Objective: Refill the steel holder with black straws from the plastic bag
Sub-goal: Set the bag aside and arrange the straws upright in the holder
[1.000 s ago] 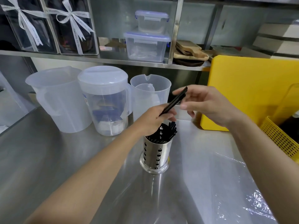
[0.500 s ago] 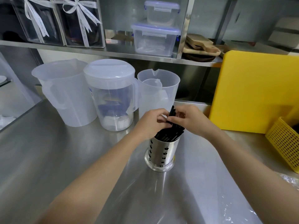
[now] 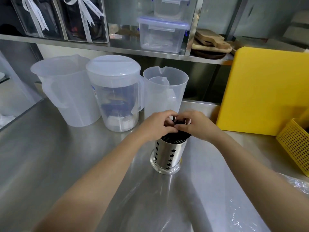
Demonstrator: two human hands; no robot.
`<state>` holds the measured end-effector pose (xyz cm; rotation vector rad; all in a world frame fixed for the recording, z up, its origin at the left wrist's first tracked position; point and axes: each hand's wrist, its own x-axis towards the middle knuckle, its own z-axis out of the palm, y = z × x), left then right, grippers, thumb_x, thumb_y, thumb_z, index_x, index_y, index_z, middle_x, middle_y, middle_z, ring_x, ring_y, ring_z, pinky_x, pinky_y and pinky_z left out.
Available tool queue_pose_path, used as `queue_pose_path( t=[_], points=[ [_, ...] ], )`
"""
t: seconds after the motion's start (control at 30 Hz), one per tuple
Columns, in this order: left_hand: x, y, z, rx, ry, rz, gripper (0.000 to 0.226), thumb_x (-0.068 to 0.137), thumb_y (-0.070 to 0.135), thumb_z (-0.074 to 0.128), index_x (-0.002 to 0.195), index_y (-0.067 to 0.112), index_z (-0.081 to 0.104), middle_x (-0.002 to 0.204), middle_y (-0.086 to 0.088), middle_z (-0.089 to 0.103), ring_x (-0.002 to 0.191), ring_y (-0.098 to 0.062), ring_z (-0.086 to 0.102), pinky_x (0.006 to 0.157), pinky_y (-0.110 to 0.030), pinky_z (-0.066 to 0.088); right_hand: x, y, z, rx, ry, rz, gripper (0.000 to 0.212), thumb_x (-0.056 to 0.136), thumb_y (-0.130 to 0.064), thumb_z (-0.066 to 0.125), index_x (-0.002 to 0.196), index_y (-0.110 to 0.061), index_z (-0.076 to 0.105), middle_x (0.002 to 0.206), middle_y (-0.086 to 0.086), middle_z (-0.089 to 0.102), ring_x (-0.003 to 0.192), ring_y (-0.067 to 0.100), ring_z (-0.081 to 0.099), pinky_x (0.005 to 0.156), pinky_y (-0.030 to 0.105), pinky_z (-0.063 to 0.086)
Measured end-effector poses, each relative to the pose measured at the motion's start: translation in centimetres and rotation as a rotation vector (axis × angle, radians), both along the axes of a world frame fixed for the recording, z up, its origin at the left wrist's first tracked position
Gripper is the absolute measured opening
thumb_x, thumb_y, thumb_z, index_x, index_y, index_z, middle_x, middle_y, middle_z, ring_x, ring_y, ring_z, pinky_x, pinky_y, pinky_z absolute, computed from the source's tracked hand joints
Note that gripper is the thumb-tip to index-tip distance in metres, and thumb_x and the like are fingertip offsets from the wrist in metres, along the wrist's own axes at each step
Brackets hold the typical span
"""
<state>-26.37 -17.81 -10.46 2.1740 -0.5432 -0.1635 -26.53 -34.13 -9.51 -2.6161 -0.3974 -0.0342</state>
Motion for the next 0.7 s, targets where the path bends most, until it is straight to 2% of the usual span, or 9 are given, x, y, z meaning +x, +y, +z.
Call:
queue_pose_path(
  t=[0.1,0.17,0.23,0.3,0.4,0.5,0.57,0.63,0.7],
  points=[
    [0.0,0.5,0.6,-0.111,-0.07,0.039,0.024,0.084,0.011,0.061,0.107,0.017,0.062,0.095,0.003,0.069,0.095,-0.011,0.063,0.089,-0.019,0.045,-1.1,-0.2,0.9,0.158,-0.169,0.022,0.01,0.079,-0.027,0.067,0.083,-0.018,0.065,0.086,-0.003,0.06,0.08,0.012,0.05,0.084,0.039,0.043],
    [0.1,0.9,0.7,-0.184,-0.119,0.135,0.015,0.087,0.01,0.057,0.1,0.016,0.064,0.091,0.001,0.069,0.093,-0.014,0.064,0.09,-0.024,0.047,-2.0,-0.2,1.5,0.183,-0.126,0.09,0.015,0.076,-0.029,0.07,0.078,-0.015,0.067,0.083,-0.001,0.062,0.08,0.012,0.053,0.083,0.034,0.041],
    [0.2,1.2,0.5,-0.243,-0.138,0.223,0.013,0.088,0.01,0.055,0.093,0.018,0.064,0.085,0.003,0.069,0.091,-0.016,0.066,0.089,-0.03,0.05,-2.6,0.0,1.2,0.025,-0.083,0.173,0.023,0.074,-0.036,0.072,0.079,-0.015,0.068,0.085,-0.001,0.064,0.082,0.012,0.053,0.088,0.034,0.037],
    [-0.2,1.5,0.4,-0.27,-0.145,0.215,0.012,0.088,0.011,0.055,0.088,0.02,0.063,0.079,0.008,0.067,0.086,-0.012,0.066,0.084,-0.025,0.05,-3.0,0.5,0.6,-0.135,-0.088,0.212,0.03,0.072,-0.045,0.07,0.082,-0.017,0.066,0.087,-0.004,0.063,0.084,0.011,0.051,0.089,0.033,0.031],
    [-1.1,2.0,0.2,-0.209,-0.161,0.061,0.006,0.084,0.014,0.062,0.089,0.014,0.066,0.081,0.009,0.067,0.08,-0.001,0.061,0.079,-0.012,0.044,-3.2,1.1,-0.3,-0.17,-0.08,0.203,0.033,0.073,-0.045,0.069,0.09,-0.017,0.063,0.089,-0.005,0.061,0.085,0.012,0.048,0.085,0.03,0.025],
    [-1.6,2.6,-0.6,-0.091,-0.169,-0.047,0.024,0.075,0.033,0.068,0.094,0.019,0.067,0.087,0.008,0.069,0.086,-0.003,0.062,0.086,-0.021,0.045,-3.1,1.6,-1.0,-0.156,-0.077,0.194,0.027,0.077,-0.037,0.067,0.091,-0.014,0.064,0.084,-0.004,0.062,0.08,0.011,0.048,0.09,0.034,0.03],
    [-1.5,3.0,-1.5,0.036,-0.208,-0.051,0.033,0.068,0.048,0.067,0.095,0.03,0.066,0.091,0.017,0.068,0.099,-0.007,0.056,0.097,-0.024,0.036,-2.9,1.6,-1.4,-0.117,-0.088,0.188,0.02,0.078,-0.031,0.067,0.088,-0.014,0.068,0.081,-0.004,0.066,0.076,0.011,0.049,0.091,0.041,0.037],
    [-1.5,3.3,-2.1,0.144,-0.218,-0.026,0.036,0.067,0.049,0.07,0.1,0.037,0.062,0.097,0.026,0.061,0.116,-0.012,0.042,0.105,-0.024,0.022,-2.8,1.4,-1.6,-0.046,-0.083,0.182,0.014,0.078,-0.025,0.067,0.087,-0.015,0.071,0.08,-0.003,0.068,0.074,0.012,0.052,0.088,0.045,0.042],
    [-1.5,3.3,-2.5,0.164,-0.262,-0.008,0.036,0.07,0.043,0.073,0.103,0.035,0.062,0.1,0.026,0.058,0.116,-0.004,0.037,0.109,-0.024,0.013,-2.9,1.2,-1.6,0.029,-0.069,0.143,0.013,0.078,-0.025,0.068,0.088,-0.018,0.072,0.082,-0.001,0.07,0.077,0.015,0.058,0.089,0.043,0.043]
  ],
)
